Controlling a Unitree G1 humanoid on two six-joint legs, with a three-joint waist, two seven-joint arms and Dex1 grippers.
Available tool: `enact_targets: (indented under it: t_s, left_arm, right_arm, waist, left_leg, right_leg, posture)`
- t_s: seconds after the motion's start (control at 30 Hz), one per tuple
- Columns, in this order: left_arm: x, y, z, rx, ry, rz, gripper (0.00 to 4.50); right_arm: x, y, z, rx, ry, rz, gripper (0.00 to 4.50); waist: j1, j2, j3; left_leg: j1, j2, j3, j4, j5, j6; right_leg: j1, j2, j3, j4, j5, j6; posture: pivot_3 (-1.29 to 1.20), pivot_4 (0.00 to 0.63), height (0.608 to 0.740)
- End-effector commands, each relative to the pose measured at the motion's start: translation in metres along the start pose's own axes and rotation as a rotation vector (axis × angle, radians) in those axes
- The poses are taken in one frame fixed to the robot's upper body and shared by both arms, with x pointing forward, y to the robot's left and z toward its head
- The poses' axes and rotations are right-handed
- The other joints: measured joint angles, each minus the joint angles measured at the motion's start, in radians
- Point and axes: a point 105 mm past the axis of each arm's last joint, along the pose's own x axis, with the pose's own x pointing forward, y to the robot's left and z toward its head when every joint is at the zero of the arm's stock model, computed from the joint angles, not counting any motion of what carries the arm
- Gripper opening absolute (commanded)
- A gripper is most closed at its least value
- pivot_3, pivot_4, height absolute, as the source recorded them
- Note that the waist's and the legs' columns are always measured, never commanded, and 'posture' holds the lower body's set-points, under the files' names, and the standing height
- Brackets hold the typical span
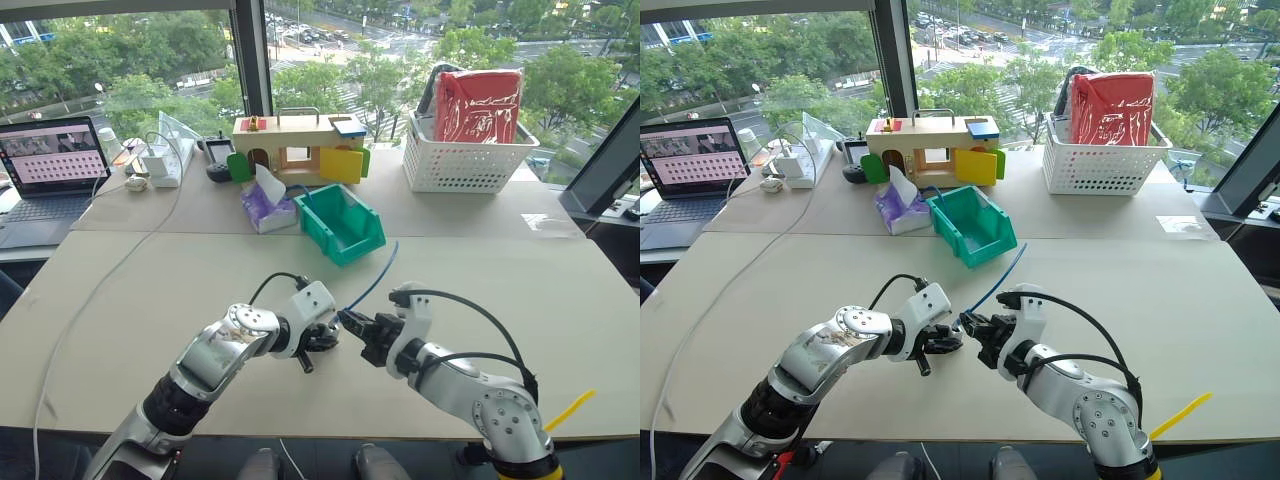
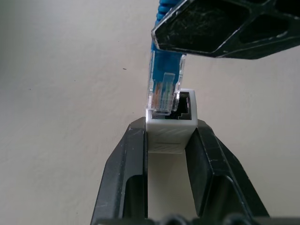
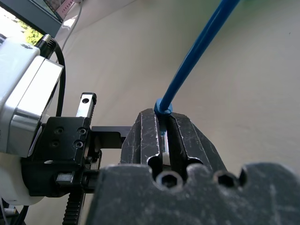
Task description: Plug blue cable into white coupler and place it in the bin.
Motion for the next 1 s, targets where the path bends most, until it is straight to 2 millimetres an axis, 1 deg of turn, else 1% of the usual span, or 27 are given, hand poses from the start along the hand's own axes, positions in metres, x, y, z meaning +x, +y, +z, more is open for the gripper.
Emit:
enact_targets:
  t_s: [0.03, 0.43, 1.0]
  left_arm:
    - [0.002, -0.006, -0.002, -0.003, 0.004, -0.024, 0.65]
    - [0.002, -0.007, -0.003, -0.004, 0.01, -0.033, 0.65]
    - [0.001, -0.007, -0.004, -0.011, 0.015, -0.038, 0.65]
  right_arm:
    - [-0.002, 0.001, -0.001, -0.018, 0.008, -0.01, 0.0]
    - [-0.002, 0.001, -0.009, 0.011, 0.045, -0.011, 0.0]
    - [-0.003, 0.001, -0.012, 0.005, 0.067, -0.021, 0.0]
  waist:
    - [0.0, 0.0, 0.0]
    - [0.0, 0.0, 0.0]
    - [-0.001, 0.0, 0.0]
  left_leg:
    - [0.0, 0.0, 0.0, 0.0, 0.0, 0.0]
    - [0.0, 0.0, 0.0, 0.0, 0.0, 0.0]
    - [0.0, 0.0, 0.0, 0.0, 0.0, 0.0]
  right_leg:
    - [0.0, 0.0, 0.0, 0.0, 0.0, 0.0]
    - [0.0, 0.0, 0.0, 0.0, 0.0, 0.0]
    - [0.0, 0.0, 0.0, 0.0, 0.0, 0.0]
  posture:
    - [0.0, 0.15, 0.715]
    - [0.0, 0.15, 0.715]
    - [0.0, 0.15, 0.715]
